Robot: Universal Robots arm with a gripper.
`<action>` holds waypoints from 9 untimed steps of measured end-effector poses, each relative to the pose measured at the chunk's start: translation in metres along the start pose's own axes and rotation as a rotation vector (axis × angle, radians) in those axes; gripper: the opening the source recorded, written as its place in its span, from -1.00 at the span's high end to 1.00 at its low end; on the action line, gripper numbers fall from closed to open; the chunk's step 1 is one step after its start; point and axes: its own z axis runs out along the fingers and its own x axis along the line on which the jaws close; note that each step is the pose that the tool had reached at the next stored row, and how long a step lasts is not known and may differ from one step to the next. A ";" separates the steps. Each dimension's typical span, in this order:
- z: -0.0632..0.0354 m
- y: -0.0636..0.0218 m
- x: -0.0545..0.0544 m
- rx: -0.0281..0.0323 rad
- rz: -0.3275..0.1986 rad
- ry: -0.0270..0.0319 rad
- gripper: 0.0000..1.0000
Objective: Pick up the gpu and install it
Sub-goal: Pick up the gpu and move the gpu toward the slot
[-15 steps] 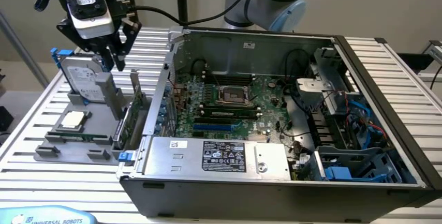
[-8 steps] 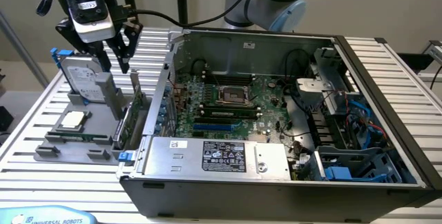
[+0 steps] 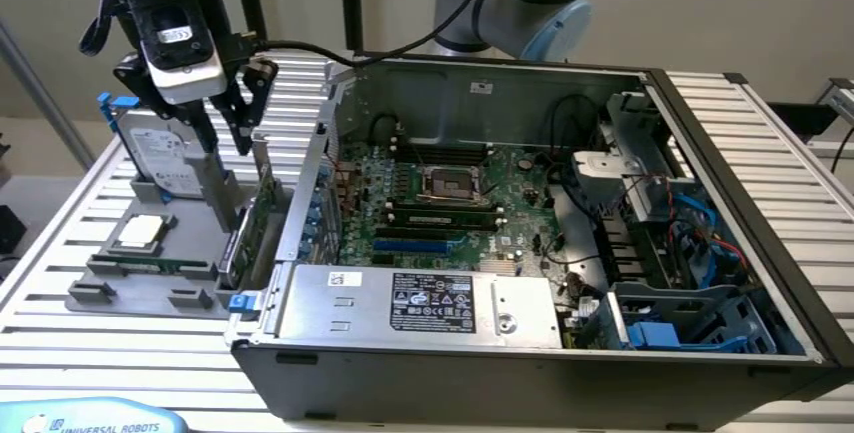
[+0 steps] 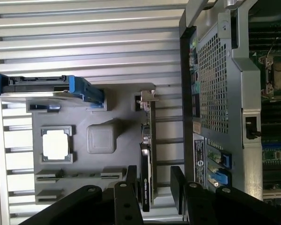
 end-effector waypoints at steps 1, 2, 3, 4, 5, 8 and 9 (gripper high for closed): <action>0.0018 -0.0010 0.000 0.0000 0.000 0.0000 0.15; 0.0036 -0.0020 0.000 0.0000 0.000 0.0000 0.15; 0.0052 -0.0033 0.000 0.0001 0.000 0.0001 0.15; 0.0070 -0.0049 0.000 0.0001 0.000 0.0002 0.15; 0.0087 -0.0064 0.000 0.0002 0.000 0.0002 0.15; 0.0141 -0.0108 0.000 0.0000 0.000 0.0000 0.15; 0.0158 -0.0123 0.000 0.0000 0.000 0.0000 0.15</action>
